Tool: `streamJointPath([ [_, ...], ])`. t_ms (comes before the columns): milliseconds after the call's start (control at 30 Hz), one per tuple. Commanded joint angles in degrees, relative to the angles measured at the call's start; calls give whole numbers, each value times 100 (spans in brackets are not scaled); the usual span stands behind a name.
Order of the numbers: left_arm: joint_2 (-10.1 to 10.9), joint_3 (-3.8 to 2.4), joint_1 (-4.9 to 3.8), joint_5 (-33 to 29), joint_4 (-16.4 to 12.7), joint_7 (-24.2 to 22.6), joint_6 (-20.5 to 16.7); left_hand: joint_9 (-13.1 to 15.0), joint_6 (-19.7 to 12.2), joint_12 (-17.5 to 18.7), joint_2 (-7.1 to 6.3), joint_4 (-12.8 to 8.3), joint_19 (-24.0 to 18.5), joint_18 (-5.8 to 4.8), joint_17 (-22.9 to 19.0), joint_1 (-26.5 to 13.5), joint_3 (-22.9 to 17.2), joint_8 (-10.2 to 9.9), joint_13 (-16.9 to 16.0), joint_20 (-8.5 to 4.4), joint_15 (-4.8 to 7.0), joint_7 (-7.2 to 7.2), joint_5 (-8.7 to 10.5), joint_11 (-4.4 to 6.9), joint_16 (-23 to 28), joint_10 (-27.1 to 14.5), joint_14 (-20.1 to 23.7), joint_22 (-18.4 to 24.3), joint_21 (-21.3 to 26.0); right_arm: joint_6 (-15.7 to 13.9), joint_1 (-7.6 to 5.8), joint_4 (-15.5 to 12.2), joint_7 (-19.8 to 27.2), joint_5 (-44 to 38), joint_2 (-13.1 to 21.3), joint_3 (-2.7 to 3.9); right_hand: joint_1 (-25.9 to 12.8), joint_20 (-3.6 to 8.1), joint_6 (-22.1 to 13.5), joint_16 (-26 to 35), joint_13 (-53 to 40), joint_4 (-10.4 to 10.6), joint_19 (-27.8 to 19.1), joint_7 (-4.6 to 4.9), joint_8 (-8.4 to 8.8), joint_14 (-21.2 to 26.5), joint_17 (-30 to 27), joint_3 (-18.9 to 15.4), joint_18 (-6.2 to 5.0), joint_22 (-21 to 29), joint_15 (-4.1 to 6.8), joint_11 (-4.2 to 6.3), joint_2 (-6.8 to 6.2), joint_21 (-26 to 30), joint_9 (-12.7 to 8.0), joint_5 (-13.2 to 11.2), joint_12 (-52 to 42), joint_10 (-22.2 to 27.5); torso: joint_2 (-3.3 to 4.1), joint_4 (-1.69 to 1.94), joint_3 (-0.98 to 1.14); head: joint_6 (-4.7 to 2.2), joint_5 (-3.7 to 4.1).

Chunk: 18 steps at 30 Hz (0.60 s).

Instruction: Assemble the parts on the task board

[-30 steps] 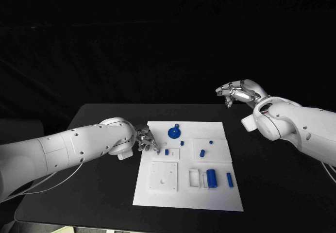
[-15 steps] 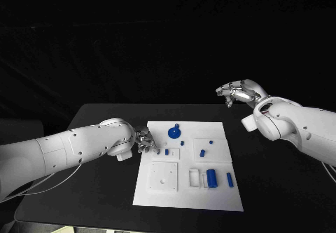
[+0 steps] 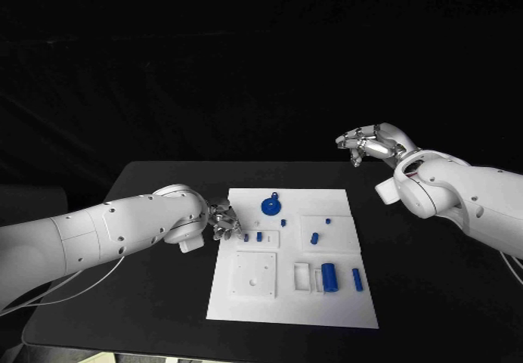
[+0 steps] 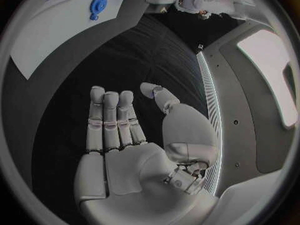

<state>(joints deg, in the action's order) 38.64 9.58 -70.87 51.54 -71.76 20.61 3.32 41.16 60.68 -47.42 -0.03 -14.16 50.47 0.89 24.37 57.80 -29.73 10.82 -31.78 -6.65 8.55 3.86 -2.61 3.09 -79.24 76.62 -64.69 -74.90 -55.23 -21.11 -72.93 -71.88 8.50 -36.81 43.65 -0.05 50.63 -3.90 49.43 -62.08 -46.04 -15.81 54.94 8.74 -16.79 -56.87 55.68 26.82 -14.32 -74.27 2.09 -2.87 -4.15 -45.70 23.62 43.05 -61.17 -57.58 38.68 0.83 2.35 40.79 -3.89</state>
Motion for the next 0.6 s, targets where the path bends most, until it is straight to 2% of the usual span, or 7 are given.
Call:
streamJointPath([
  [33, 7, -1, 1, -77, -31, -11, 51, -10, -34, 25, -49, -32, -3, -4, -8, 2, -4, -41, 8, -729, 0, 2, -27, -51, 0, -5, 0, -76, 31, 79, 2, -5, 46, -38, -1, 3, 57, -48, 9, -36, 10, 3, 9, 40, -35, 51, -8, 45, -68, -6, 3, 11, 13, 40, -5, 10, -21, 45, -1, 0, 3, 1, -2],
  [300, 51, -1, 3, -96, -83, -4, 13, -44, -56, 13, -212, -46, 5, 5, -12, -9, 30, -61, 7, -721, -8, 13, -28, -61, -4, -11, -2, -75, 36, 80, 2, -4, 46, -36, -3, 3, 56, -48, 9, -38, 12, 4, 9, 40, -35, 52, -10, 45, -68, -7, 3, 11, 12, 41, -5, 10, -22, 46, 1, 2, 2, -3, -3],
  [467, 128, -1, 5, -76, -194, 8, 1, -78, -58, 7, -588, 58, 23, 7, -21, -210, 132, -70, 13, -709, -15, 18, -28, -68, 0, -14, -9, -62, 53, 79, 2, -7, 47, -33, 9, 3, 56, -48, 8, -39, 13, 4, 10, 40, -35, 52, -12, 45, -68, -8, 3, 11, 11, 42, -5, 10, -23, 46, 0, -1, 2, -5, -1],
  [533, 139, 0, 6, 13, -227, 14, -12, -89, -48, 8, -789, 239, 34, 7, -26, -443, 187, -67, 19, -704, -18, 19, -27, -66, 4, -14, -12, -50, 69, 77, 2, -10, 46, -32, 14, 3, 56, -48, 8, -39, 13, 4, 10, 40, -35, 52, -12, 45, -68, -9, 3, 11, 11, 42, -5, 10, -23, 46, -1, -1, 3, -8, -1],
  [600, 154, 1, 17, 242, -272, 18, -56, -99, -31, 11, -967, 549, 47, 24, -31, -753, 178, -60, 25, -712, -11, 10, -20, -55, 6, -9, -17, -31, 94, 77, 2, -12, 45, -32, 17, 3, 55, -48, 8, -40, 14, 5, 10, 40, -35, 53, -13, 45, -68, -9, 3, 11, 11, 42, -5, 10, -24, 46, -1, 2, 5, -6, -5],
])
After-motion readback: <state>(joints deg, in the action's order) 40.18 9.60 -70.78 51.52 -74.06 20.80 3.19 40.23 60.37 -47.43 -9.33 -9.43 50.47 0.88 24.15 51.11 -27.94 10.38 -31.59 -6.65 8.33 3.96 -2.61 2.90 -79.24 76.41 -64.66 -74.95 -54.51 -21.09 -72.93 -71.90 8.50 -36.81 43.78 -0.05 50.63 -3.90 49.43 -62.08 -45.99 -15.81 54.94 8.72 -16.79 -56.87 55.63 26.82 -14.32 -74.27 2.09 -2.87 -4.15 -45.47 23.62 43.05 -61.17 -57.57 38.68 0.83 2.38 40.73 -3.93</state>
